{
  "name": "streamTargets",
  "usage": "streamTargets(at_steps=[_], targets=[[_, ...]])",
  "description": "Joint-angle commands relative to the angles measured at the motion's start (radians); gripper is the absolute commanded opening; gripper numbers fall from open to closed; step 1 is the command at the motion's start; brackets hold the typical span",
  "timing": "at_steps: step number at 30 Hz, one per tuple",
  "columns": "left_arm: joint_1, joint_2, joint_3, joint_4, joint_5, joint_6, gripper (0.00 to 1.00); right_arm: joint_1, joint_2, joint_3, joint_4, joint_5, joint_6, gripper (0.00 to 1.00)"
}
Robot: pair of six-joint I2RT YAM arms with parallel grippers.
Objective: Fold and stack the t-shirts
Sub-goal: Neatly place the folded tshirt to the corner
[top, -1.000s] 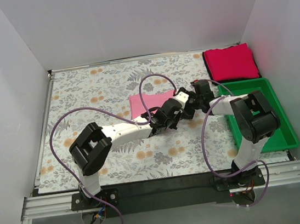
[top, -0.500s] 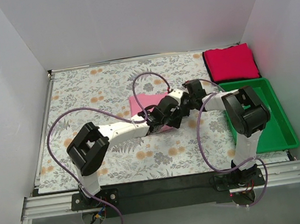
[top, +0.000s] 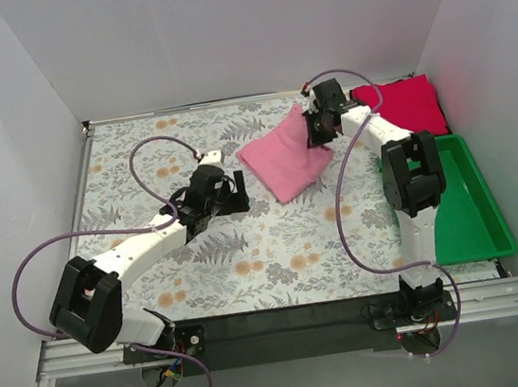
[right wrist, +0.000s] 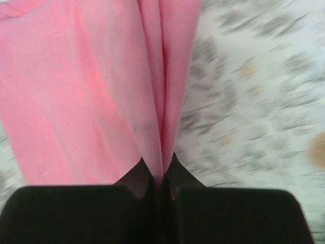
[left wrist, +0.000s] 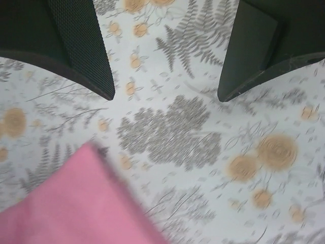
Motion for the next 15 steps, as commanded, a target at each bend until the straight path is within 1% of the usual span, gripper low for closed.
streamTargets(at_steps=[1, 3, 6, 9, 12, 15], targets=[[0.044, -0.051, -0.077, -0.106, -0.055, -0.064, 0.77, -0.050, 0.063, 0.210, -0.157, 0.284, -0.286, 0.01], [0.049, -0.079, -0.113, -0.154, -0.062, -0.097, 0.77, -0.082, 0.102, 0.305, -0.163, 0.356, -0.356, 0.01], [0.049, -0.109, -0.152, -0.183, -0.035, -0.153, 0.77, -0.134, 0.131, 0.397, -0.160, 0.390, -0.387, 0.01], [0.050, -0.102, -0.155, -0.235, -0.018, -0.202, 0.77, -0.174, 0.151, 0.465, -0.154, 0.446, -0.432, 0.01], [0.050, -0.089, -0.153, -0.270, 0.016, -0.219, 0.77, -0.206, 0.154, 0.497, -0.145, 0.479, -0.478, 0.01], [0.049, -0.076, -0.149, -0.284, 0.027, -0.225, 0.77, -0.232, 0.127, 0.508, -0.136, 0.476, -0.492, 0.01]])
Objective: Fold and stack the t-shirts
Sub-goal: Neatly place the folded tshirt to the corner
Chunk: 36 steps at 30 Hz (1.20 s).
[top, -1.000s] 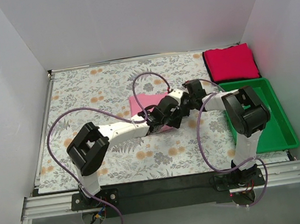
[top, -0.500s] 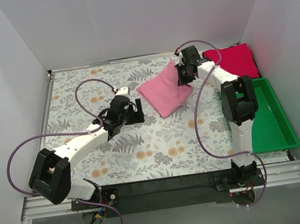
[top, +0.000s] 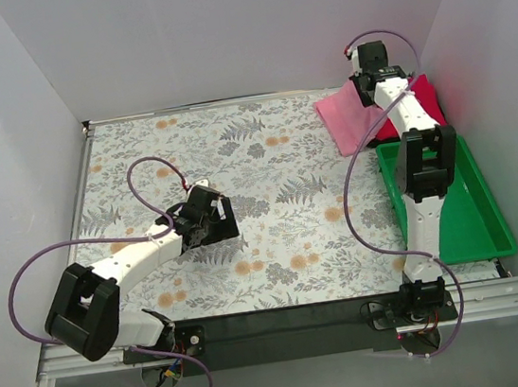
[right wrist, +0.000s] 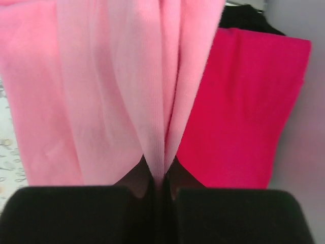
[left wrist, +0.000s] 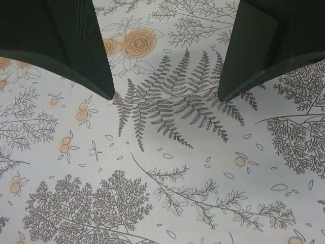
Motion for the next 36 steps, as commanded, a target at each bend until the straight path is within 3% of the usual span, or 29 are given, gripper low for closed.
streamTargets(at_steps=[1, 13, 36], targets=[[0.002, 0.005, 0.011, -0.040, 0.034, -0.037, 0.77, -0.017, -0.059, 0.052, 0.025, 0.050, -0.070, 0.01], [0.001, 0.066, 0.048, -0.042, 0.063, -0.028, 0.76, -0.110, -0.148, 0.053, 0.033, 0.001, -0.074, 0.01], [0.001, 0.059, 0.037, -0.085, 0.068, -0.034, 0.76, -0.253, -0.079, -0.072, 0.175, 0.027, -0.079, 0.01]])
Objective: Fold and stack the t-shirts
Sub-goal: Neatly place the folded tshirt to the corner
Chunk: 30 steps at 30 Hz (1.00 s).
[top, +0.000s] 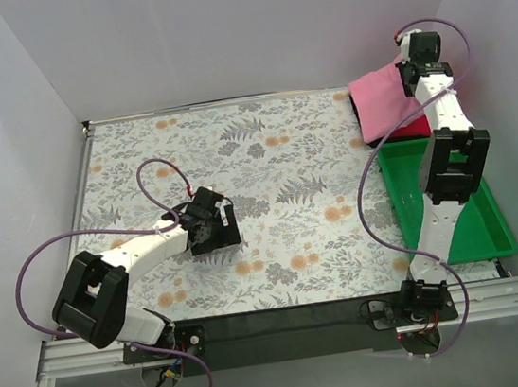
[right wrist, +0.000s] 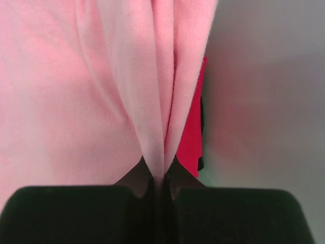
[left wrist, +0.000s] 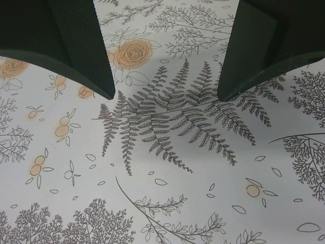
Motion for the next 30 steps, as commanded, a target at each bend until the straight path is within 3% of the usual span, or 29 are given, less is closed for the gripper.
streamTargets(at_steps=[1, 13, 16, 18, 23, 25, 30], targets=[[0.001, -0.021, 0.020, -0.018, -0.002, -0.005, 0.76, -0.029, 0.011, -0.042, 0.109, 0.066, -0.026, 0.01], [0.001, -0.056, 0.006, -0.038, -0.018, -0.022, 0.75, -0.030, 0.098, -0.064, 0.256, 0.258, -0.084, 0.05], [0.001, -0.067, -0.003, -0.036, -0.013, -0.028, 0.76, -0.030, 0.103, -0.068, 0.295, 0.267, -0.107, 0.21], [0.001, -0.076, -0.009, -0.036, -0.014, -0.031, 0.76, -0.027, 0.109, -0.059, 0.304, 0.297, -0.110, 0.41], [0.001, -0.111, -0.003, -0.042, -0.025, -0.028, 0.76, 0.002, 0.063, -0.065, 0.324, 0.374, -0.103, 0.55], [0.001, -0.136, 0.006, -0.053, -0.041, -0.025, 0.76, 0.016, 0.017, -0.075, 0.324, 0.416, -0.103, 0.56], [0.002, -0.224, 0.064, -0.091, -0.091, -0.011, 0.78, 0.083, -0.168, -0.177, 0.321, 0.449, -0.094, 0.71]])
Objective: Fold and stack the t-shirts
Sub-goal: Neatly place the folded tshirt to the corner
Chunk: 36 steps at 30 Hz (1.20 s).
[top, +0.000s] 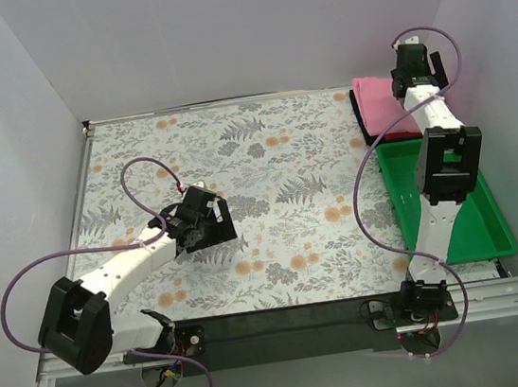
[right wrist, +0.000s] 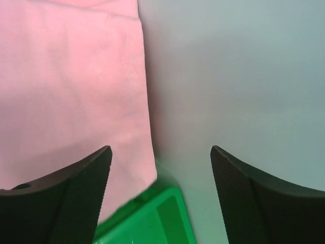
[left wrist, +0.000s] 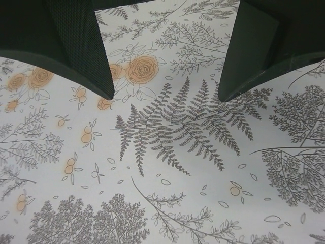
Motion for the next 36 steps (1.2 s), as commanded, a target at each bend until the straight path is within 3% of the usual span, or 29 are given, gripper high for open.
streamTargets(at_steps=[1, 5, 11, 17, 24, 30, 36], targets=[[0.001, -0.099, 0.068, -0.044, -0.079, 0.008, 0.78, 0.060, -0.226, -0.054, 0.062, 0.063, 0.002, 0.73], [0.001, -0.214, 0.111, -0.095, -0.145, 0.012, 0.82, 0.105, -0.408, -0.148, 0.027, 0.053, 0.042, 0.83], [0.002, -0.429, 0.164, -0.178, -0.291, 0.012, 0.96, 0.105, -0.772, -0.301, -0.060, -0.122, 0.273, 0.98], [0.002, -0.631, 0.169, -0.213, -0.457, -0.008, 0.98, 0.105, -1.163, -0.525, -0.062, -0.395, 0.386, 0.98], [0.002, -0.918, 0.091, -0.074, -0.495, 0.054, 0.98, 0.105, -1.591, -0.820, -0.080, -0.406, 0.445, 0.98], [0.002, -1.053, 0.025, 0.001, -0.529, 0.067, 0.98, 0.105, -1.790, -0.889, -0.145, -0.414, 0.487, 0.98], [0.002, -1.099, 0.017, 0.067, -0.529, 0.090, 0.98, 0.105, -1.877, -0.874, -0.191, -0.438, 0.470, 0.98]])
